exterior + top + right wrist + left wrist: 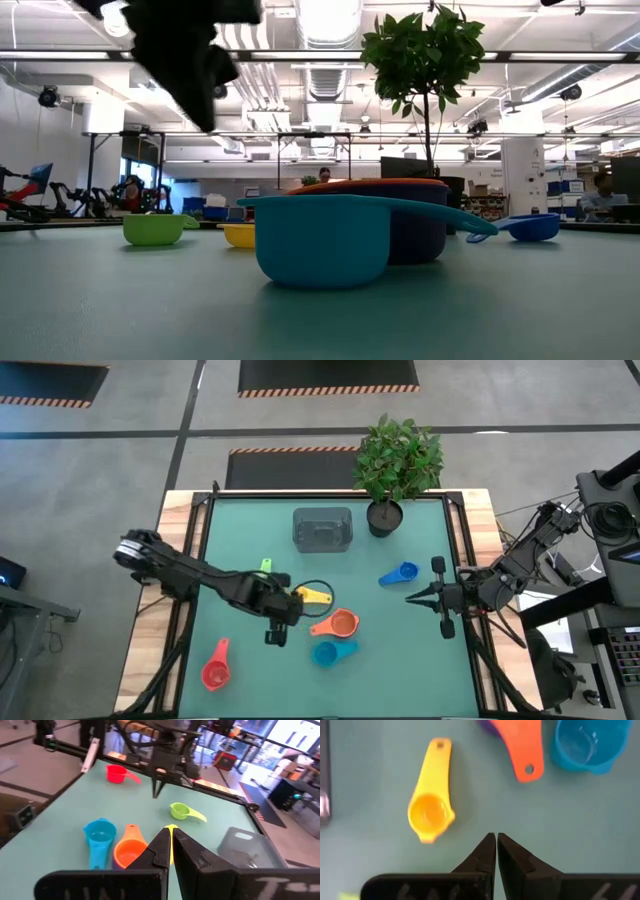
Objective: Nest measuring cups in basket
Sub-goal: Stack the red measuring cup into the orange measuring cup
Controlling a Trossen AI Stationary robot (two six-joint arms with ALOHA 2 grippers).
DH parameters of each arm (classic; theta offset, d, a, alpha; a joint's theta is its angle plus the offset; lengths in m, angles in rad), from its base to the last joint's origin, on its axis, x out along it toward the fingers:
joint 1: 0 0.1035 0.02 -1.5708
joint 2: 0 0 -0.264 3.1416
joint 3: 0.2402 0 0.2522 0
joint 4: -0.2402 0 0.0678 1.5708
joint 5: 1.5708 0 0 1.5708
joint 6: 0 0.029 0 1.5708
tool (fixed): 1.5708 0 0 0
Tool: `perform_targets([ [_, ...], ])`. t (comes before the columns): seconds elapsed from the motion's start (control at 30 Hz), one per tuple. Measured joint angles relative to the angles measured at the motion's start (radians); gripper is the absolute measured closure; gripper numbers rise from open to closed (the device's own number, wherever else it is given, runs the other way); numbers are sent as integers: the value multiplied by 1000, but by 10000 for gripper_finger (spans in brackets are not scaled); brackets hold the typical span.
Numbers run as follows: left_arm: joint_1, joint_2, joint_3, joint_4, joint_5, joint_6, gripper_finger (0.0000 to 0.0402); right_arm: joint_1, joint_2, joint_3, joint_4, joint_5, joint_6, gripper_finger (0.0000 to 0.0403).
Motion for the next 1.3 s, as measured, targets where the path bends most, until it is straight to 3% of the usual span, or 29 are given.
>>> perform_targets([
  [0.07,-12,-25,-30,-16,37,-59,402,0,0,0,2,12,11,394],
  [0.23,-75,-53,-54,-77,259,-225,402,0,0,0,34,30,-17,394],
  [0.47,-229,-49,25,-149,414,-479,402,0,0,0,102,38,-136,394],
  [0.63,-362,-49,63,-151,391,-739,402,0,0,0,145,38,-220,394],
  [0.87,-491,-48,32,-151,312,-1336,389,0,1,0,170,38,-291,394],
  [0.93,-522,-47,22,-145,281,-1437,377,0,1,0,183,37,-299,394],
  [1.1,-593,-30,12,-145,194,-1509,337,0,1,0,184,37,-311,394],
  [1.3,-650,63,10,-148,189,-1476,277,0,1,0,185,36,-309,394],
])
